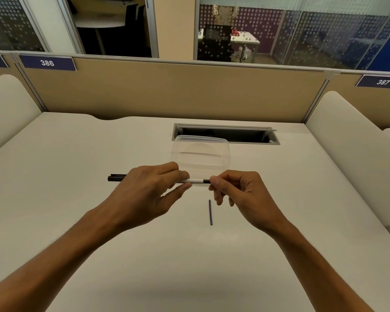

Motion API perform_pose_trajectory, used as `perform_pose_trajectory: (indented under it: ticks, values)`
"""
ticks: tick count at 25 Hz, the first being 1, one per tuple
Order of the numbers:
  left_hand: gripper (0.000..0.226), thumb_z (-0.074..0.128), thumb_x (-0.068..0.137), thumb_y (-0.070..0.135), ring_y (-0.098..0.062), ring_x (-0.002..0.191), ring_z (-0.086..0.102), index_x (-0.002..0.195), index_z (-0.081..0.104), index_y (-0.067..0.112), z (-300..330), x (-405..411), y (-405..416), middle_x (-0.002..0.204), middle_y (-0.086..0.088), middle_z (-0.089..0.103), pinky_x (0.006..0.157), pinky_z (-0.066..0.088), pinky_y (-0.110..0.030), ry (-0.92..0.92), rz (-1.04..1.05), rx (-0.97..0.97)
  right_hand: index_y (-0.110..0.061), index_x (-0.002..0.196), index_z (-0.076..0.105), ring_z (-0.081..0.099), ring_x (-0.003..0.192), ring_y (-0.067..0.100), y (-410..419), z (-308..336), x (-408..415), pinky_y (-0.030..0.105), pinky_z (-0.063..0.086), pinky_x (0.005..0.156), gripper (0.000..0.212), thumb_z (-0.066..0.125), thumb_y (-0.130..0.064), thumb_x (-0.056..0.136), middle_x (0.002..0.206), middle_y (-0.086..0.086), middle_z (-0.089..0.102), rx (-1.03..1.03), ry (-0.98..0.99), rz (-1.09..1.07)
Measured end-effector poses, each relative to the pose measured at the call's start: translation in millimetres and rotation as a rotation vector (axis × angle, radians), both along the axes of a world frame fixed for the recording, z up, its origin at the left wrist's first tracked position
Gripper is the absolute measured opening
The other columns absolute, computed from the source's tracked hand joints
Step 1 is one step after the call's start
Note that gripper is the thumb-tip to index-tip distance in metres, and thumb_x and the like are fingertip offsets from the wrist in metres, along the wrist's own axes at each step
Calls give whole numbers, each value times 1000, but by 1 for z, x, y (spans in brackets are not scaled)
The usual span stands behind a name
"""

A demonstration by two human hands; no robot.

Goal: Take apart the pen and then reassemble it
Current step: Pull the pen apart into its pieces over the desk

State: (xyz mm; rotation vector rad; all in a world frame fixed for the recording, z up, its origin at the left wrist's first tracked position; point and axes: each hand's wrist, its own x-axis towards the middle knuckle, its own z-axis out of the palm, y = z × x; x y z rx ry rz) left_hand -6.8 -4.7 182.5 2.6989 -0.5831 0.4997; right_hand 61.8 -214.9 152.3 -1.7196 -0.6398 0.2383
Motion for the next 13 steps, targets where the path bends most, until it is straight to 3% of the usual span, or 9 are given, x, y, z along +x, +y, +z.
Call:
perform_pose_trajectory:
  ticks: [6,9,13]
  values:
    - [21,58,90,26,-7,55,38,99,71,13,0,1,4,72,3,59,48,38,-22,0,-3,-3,-24,88,72,69,67,10,-1,3,1,10,47,57,24,65,-45,78,78,-7,74,-6,-7,-42]
    - [20,58,90,26,-7,55,37,97,71,13,-1,2,3,71,3,58,46,40,-24,-6,-8,-3,-19,81,72,67,63,10,1,1,2,9,46,57,38,56,-53,83,73,-4,73,-20,-10,-59]
    - [19,58,90,27,-8,52,33,97,71,14,-2,1,3,71,3,58,44,41,-27,-8,1,0,-17,79,73,65,59,7,0,-1,3,8,45,55,32,55,-42,87,67,-3,72,-25,12,-26]
